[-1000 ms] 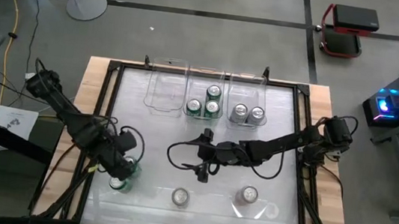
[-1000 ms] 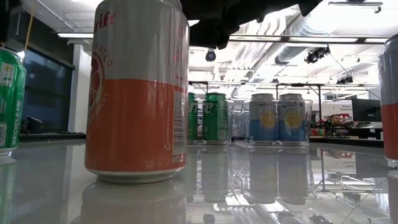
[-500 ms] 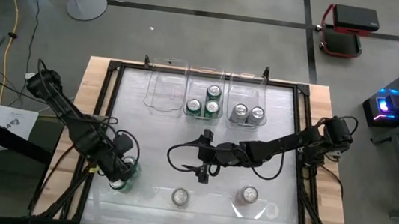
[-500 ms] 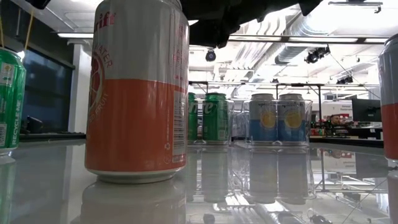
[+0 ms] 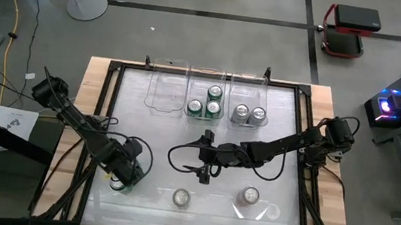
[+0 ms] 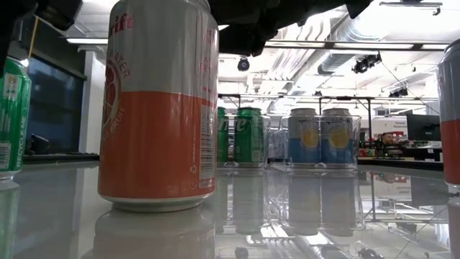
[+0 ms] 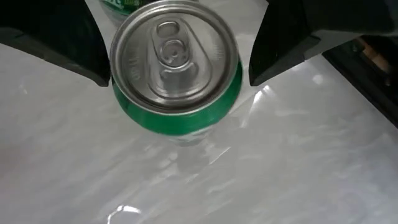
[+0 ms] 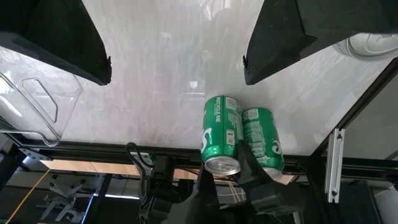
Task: Sort soda cans
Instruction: Put the green soda can into the middle transparent bin
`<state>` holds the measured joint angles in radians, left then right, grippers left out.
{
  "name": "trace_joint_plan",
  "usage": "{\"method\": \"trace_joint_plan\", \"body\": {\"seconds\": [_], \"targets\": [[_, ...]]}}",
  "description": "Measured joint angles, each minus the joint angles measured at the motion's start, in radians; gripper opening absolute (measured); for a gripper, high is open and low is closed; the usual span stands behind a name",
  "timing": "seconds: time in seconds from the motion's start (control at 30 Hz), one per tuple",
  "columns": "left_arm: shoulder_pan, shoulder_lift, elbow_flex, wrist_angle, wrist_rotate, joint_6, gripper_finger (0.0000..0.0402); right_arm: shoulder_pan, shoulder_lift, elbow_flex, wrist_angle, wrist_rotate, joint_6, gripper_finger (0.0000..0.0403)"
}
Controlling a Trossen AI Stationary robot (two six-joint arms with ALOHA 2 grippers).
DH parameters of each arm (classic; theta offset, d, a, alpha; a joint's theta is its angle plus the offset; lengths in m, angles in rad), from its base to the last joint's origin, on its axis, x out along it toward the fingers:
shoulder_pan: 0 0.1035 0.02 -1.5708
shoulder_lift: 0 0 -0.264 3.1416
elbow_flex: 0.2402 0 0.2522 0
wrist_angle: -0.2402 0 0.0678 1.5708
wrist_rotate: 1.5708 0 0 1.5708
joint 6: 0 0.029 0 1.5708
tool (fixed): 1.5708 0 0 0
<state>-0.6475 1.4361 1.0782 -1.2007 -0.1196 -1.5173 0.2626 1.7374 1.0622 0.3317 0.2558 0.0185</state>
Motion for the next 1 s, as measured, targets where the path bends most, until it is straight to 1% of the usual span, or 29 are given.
{"method": "trace_joint_plan", "body": {"seconds": [0.27,0.37,0.43,0.6,0.67,0.73,0.83,0.9,1.0], "targets": [[0.029,0.018,0.0,-0.001,0.023,0.088,0.036,0.0,0.0,0.0,0.0,0.0,0.007,0.0358],[0.033,0.018,0.0,0.0,0.029,0.116,0.0353,0.0,0.0,0.0,0.0,0.0,0.007,0.0358],[0.033,0.018,0.0,0.0,0.029,0.135,0.0342,0.0,0.0,0.0,0.0,0.0,0.007,0.0358],[0.033,0.017,0.001,-0.002,0.029,0.161,0.0298,0.007,0.0,0.0,-0.002,0.003,0.007,0.0358],[0.033,0.016,0.002,-0.002,0.019,0.169,0.0287,0.019,0.0,0.0,-0.003,0.017,0.004,0.0358],[0.033,0.016,0.002,-0.001,-0.004,0.173,0.0286,0.037,-0.002,0.0,-0.012,0.063,-0.002,0.0358],[0.037,0.016,0.005,0.0,-0.017,0.2,0.0286,0.067,-0.026,-0.001,-0.073,0.15,-0.001,0.0358],[0.054,0.017,0.01,0.002,-0.027,0.229,0.0284,0.088,-0.058,-0.001,-0.133,0.232,0.024,0.0358],[0.094,0.019,0.028,0.011,-0.055,0.297,0.0281,0.121,-0.125,-0.001,-0.249,0.39,0.075,0.0358]]}}
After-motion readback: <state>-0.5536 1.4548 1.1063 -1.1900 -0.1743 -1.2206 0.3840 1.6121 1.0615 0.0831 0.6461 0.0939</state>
